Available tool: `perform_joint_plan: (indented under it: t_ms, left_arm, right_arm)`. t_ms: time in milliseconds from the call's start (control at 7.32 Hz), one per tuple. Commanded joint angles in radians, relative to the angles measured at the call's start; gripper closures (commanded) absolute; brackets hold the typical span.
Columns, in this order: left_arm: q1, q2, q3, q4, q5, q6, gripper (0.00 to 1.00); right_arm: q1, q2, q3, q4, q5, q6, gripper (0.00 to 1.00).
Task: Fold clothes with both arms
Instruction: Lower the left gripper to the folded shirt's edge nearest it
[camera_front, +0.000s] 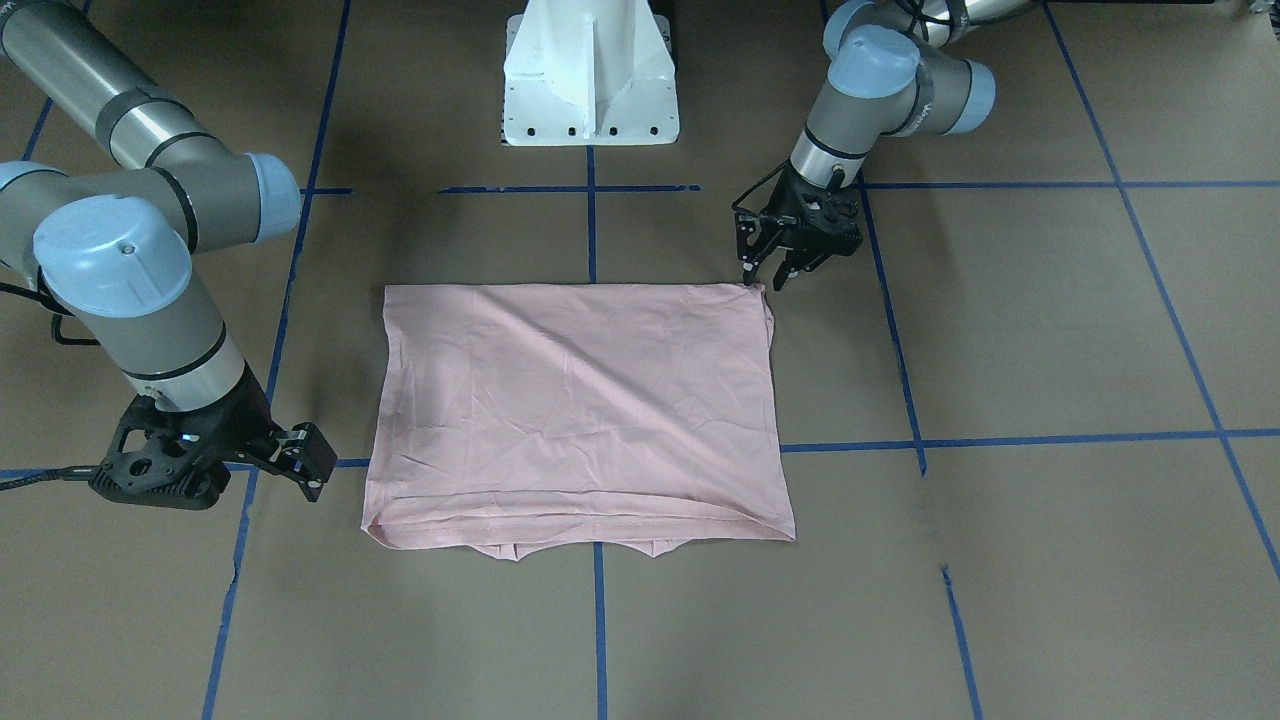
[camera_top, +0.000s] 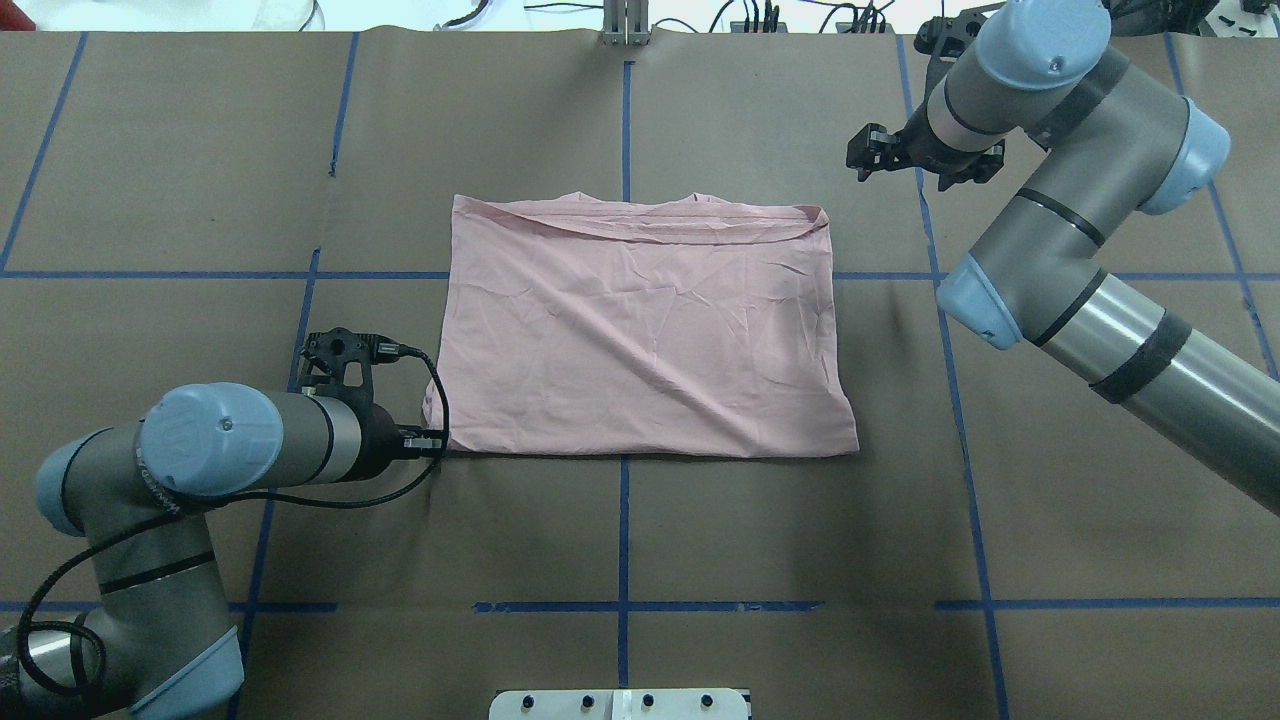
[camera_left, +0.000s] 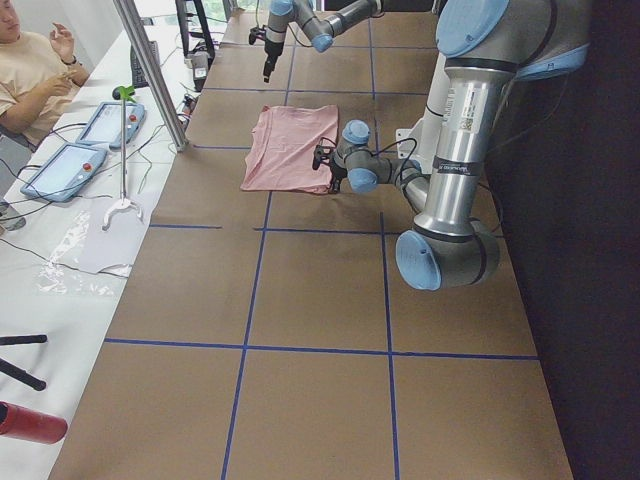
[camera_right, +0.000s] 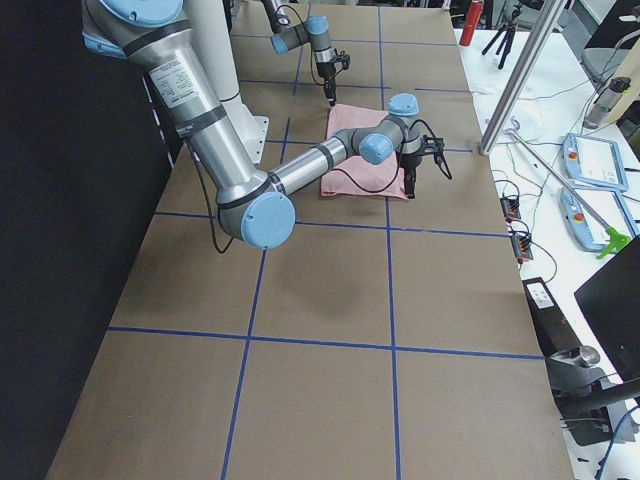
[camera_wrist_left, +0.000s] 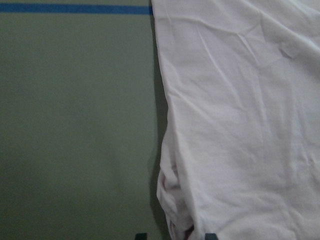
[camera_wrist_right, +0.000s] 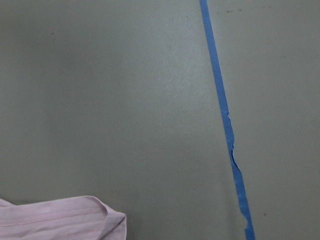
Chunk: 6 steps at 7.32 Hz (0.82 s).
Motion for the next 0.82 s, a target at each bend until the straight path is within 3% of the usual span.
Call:
perform_joint_plan:
  t_ms: [0,683]
  left_arm:
    - [0.01,-0.013,0.008,0.004,0.002,-0.007,0.52]
    - [0.005,-0.013,0.029,0.004,0.005,-0.003,0.53]
  right_arm:
    - [0.0,-0.002,0.001,0.0,-0.001,0.001,0.0]
    - [0.0,-0.005,-0.001,0.0,-0.005,0.001,0.0]
